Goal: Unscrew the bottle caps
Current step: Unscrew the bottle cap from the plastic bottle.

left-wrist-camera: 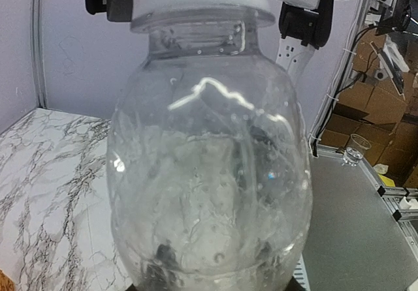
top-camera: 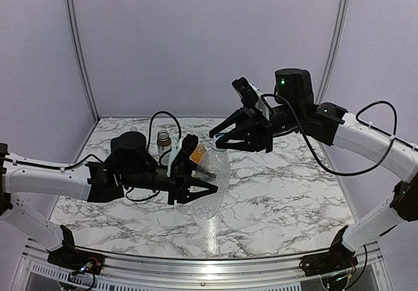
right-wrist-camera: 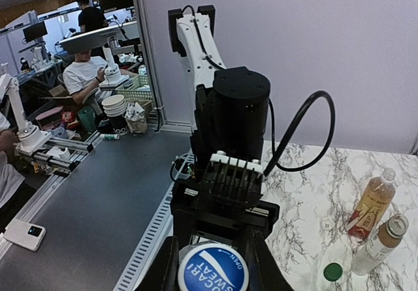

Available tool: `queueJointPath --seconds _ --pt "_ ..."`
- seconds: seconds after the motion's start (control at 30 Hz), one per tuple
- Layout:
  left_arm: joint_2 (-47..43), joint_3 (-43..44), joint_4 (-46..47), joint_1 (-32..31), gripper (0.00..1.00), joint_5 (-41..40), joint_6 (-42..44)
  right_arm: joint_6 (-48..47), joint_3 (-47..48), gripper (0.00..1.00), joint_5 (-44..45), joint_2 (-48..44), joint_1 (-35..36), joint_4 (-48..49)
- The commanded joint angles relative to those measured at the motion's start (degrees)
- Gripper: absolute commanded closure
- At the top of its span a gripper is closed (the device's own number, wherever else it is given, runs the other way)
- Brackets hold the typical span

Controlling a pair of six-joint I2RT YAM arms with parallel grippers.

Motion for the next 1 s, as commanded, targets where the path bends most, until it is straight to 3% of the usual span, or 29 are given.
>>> queueJointPath --seconds 0.0,0.43,0.53,0.63,0.77,0.87,0.97 --pt "-1.8 -0.6 4.3 0.3 0.80 4.7 -2.3 -7.6 1.5 1.00 -7.0 1.1 -1.6 -4.2" --pt "-2.4 -2.1 4.4 1.0 0.81 2.7 -1.4 -1.2 -1.7 0.98 -4.9 -0.2 -4.7 1.5" --pt "-2.0 -2.5 4.2 1.0 0.83 -1.0 -0.9 3.3 -1.3 0.82 -0.2 0.1 -4.8 2.8" --pt "-1.5 -2.5 2.6 1.0 0.83 -6.5 -0.5 8.3 -0.8 0.53 5.8 -0.3 -4.7 3.9" --pt "-0.7 -2.0 0.3 1.0 0.83 -13.2 0.0 15.5 -1.4 0.27 13.1 -2.2 -4.4 6.4" --pt "0.0 -1.4 -0.7 0.9 0.83 -17.0 0.3 19.3 -1.4 0.17 18.5 -3.4 -3.8 7.0" --pt "1.1 -0.5 -1.7 0.8 0.81 -19.8 0.3 22.9 -1.1 0.13 26.3 -4.3 -2.2 6.7"
